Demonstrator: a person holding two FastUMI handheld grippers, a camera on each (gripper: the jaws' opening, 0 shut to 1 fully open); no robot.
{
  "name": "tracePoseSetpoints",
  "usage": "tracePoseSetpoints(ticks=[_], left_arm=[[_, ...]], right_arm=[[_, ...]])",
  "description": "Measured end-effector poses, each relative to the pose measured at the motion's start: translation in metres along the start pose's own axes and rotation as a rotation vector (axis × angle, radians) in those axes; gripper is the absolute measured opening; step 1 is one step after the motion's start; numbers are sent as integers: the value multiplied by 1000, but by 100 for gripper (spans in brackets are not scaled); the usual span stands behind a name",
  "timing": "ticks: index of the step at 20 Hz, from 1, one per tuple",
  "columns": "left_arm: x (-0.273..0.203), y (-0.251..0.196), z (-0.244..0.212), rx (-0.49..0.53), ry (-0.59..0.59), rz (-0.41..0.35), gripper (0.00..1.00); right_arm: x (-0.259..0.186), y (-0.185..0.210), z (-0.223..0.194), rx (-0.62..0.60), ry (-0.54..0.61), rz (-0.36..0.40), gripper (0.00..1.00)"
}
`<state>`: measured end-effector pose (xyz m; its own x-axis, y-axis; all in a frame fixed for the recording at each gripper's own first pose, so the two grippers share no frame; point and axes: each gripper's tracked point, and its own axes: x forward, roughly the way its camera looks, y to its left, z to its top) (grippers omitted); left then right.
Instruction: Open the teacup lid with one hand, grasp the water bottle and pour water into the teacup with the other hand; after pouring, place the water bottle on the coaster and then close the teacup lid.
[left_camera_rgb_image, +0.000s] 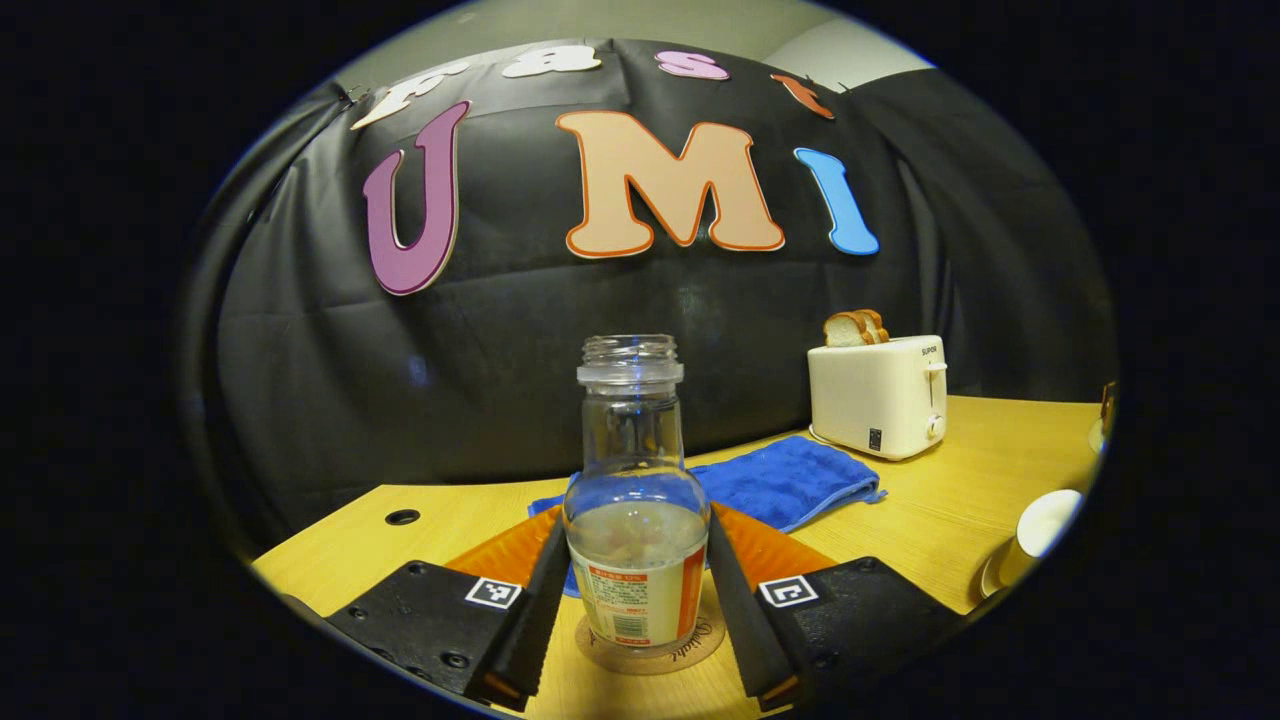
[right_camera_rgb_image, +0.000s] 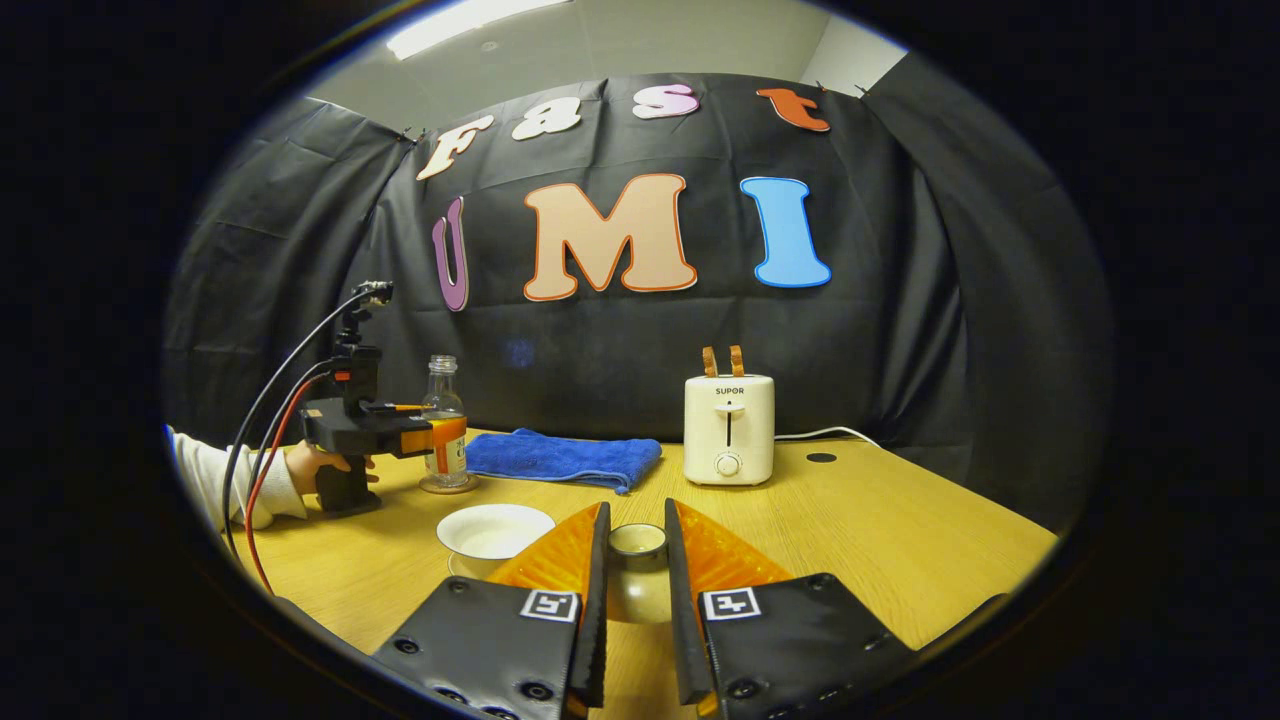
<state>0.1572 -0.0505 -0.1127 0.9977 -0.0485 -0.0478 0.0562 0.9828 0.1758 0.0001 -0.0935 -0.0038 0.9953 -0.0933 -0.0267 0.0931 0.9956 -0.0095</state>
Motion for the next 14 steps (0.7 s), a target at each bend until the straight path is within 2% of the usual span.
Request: tracePoseSetpoints(ticks=[2,4,5,10,14], left_arm=[[-1,-1,0,-6,-2,-8,72],[-4,2,4,-9,-13,1,85],[-5,4,6,-7,-15,3,96],[-31,11,29,3,-47,26,96],[-79,23,39,57,-59,73,96]], right_arm=[[0,0,0,0,0,0,30],[0,-1,0,-1,-1,-3,31],[0,-1,0,0,-1,-3,31],[0,0,0,0,-1,2,31],[0,3,0,0,-2,19,30]])
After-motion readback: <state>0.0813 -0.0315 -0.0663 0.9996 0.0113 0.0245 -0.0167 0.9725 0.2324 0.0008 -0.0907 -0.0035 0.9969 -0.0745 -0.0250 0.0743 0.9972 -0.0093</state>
